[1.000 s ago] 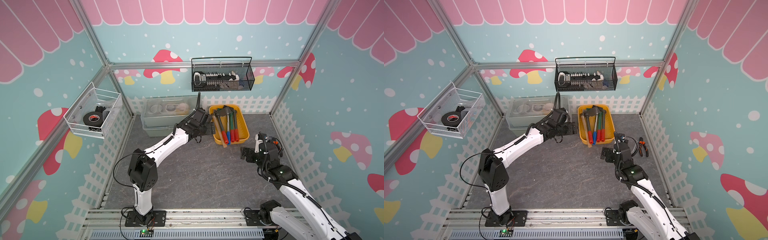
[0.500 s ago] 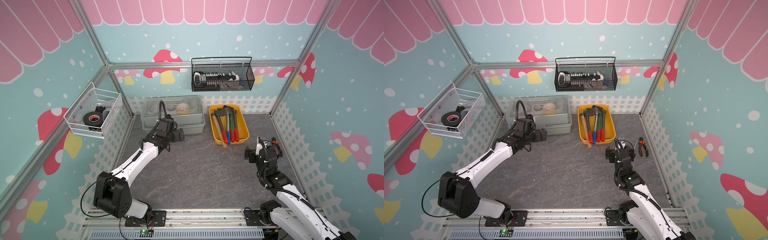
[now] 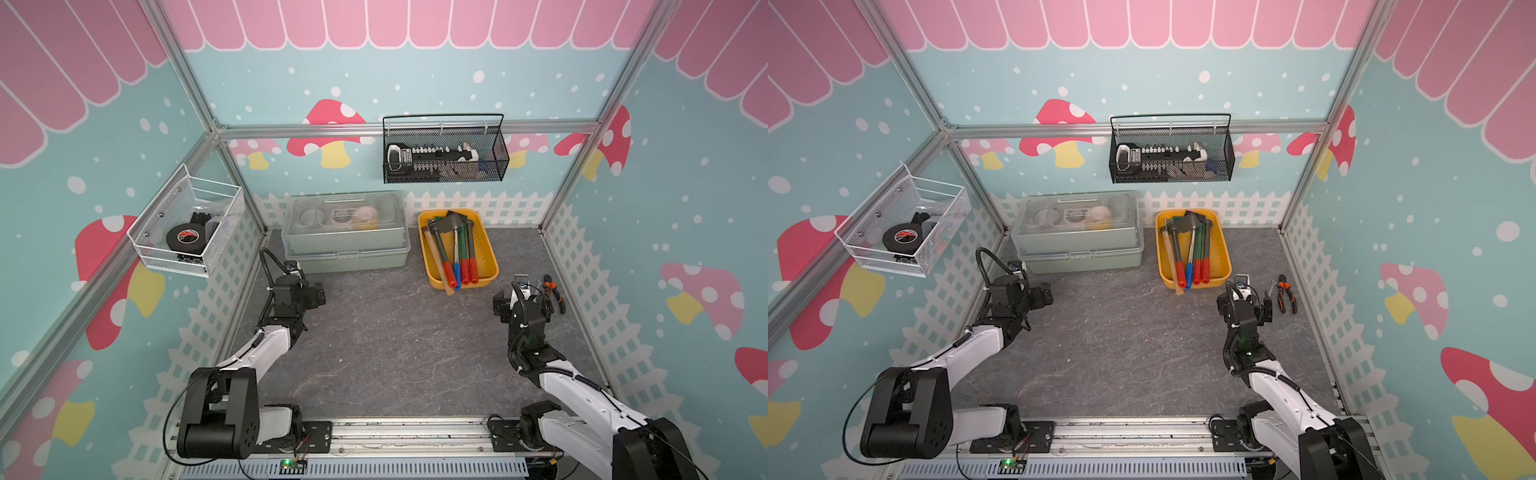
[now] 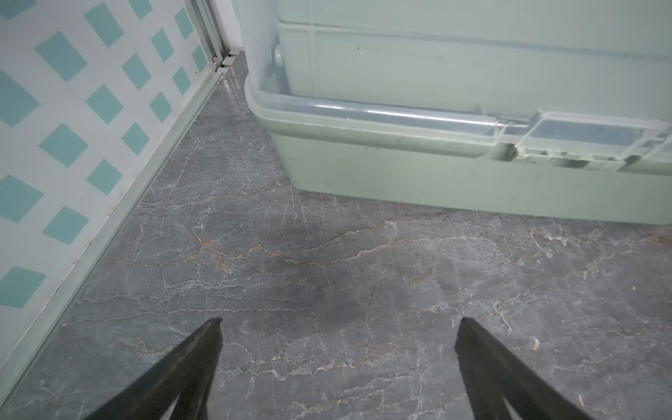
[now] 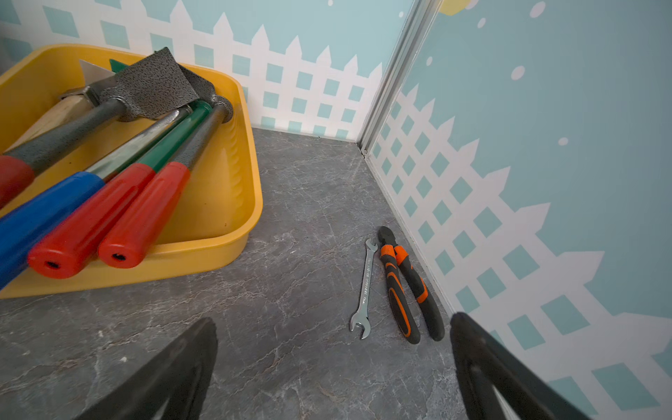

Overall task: Put the small hoe into the storage box
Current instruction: Reset both arms

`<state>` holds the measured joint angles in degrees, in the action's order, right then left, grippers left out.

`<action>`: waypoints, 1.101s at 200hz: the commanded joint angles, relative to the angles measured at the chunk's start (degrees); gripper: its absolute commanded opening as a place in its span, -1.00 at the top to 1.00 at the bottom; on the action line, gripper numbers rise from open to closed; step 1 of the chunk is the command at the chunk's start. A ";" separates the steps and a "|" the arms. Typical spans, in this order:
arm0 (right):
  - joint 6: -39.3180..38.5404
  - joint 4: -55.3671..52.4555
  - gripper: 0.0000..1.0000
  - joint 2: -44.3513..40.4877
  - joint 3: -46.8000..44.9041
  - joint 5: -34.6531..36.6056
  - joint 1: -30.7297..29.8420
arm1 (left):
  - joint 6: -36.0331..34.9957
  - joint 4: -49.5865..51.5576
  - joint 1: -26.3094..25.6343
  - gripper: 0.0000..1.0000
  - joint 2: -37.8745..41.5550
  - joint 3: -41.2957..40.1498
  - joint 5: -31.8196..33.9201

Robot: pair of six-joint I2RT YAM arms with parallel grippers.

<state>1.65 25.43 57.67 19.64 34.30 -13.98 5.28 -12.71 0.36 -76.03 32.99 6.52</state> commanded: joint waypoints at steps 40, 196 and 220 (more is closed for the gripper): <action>-1.36 10.00 -0.94 8.00 -0.74 -1.34 5.59 | -0.22 -20.85 1.55 -0.98 -6.00 -4.07 -3.47; 1.12 26.58 -0.97 26.43 0.21 -7.54 7.94 | 0.54 -37.91 0.38 -0.98 -11.17 -11.44 1.31; 1.16 25.28 -0.97 27.06 1.26 -7.72 8.00 | 0.97 -41.87 -1.70 -0.98 -11.14 -13.38 9.97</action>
<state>3.20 50.96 83.79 19.25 27.22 -6.26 5.78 -49.01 0.56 -87.44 21.61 7.57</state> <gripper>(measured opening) 0.986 0.990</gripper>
